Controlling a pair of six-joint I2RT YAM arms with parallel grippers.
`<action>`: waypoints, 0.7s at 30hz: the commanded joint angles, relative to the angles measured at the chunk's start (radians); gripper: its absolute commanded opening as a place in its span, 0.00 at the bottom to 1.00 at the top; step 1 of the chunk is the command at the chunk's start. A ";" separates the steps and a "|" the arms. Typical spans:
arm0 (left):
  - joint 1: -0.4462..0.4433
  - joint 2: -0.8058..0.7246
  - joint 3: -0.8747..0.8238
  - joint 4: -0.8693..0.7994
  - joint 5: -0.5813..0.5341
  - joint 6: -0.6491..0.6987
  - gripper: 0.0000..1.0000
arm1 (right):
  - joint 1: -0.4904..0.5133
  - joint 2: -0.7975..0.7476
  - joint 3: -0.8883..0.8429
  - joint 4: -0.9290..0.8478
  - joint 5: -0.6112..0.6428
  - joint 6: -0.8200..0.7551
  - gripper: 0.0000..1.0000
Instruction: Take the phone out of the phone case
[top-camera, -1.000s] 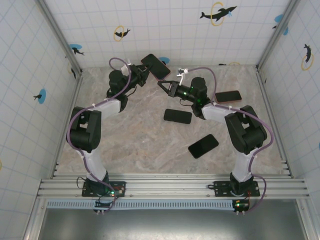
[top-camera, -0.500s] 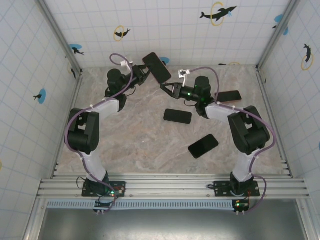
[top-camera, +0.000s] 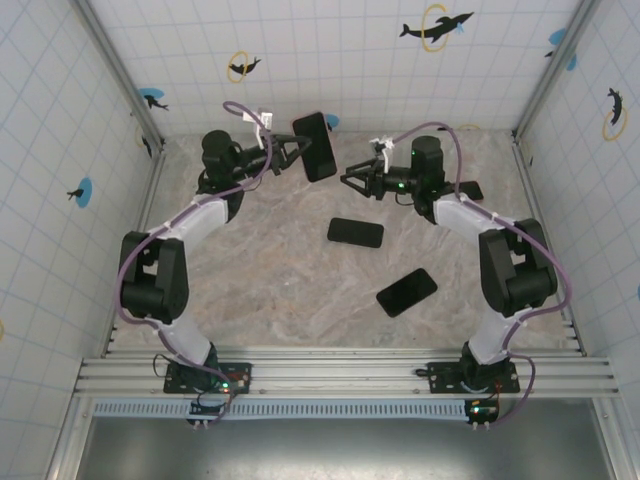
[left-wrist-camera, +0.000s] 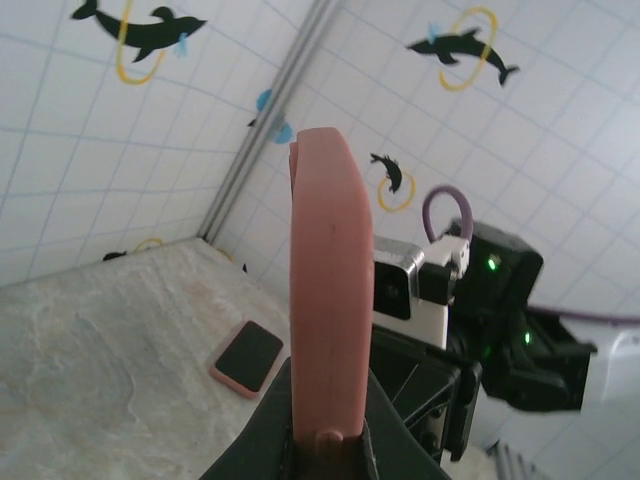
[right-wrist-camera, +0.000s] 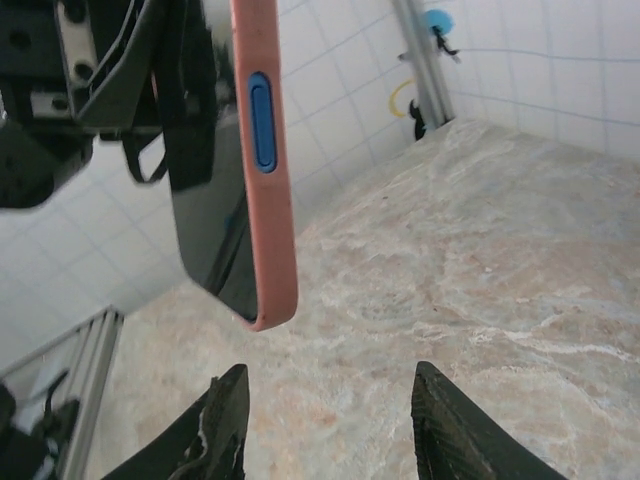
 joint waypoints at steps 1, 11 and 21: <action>0.004 -0.063 0.009 -0.077 0.088 0.240 0.00 | 0.006 -0.030 0.072 -0.158 -0.106 -0.235 0.46; 0.005 -0.109 0.020 -0.240 0.160 0.404 0.00 | 0.081 0.019 0.220 -0.477 -0.061 -0.644 0.45; 0.004 -0.118 0.022 -0.260 0.193 0.410 0.00 | 0.106 0.052 0.261 -0.564 -0.050 -0.750 0.39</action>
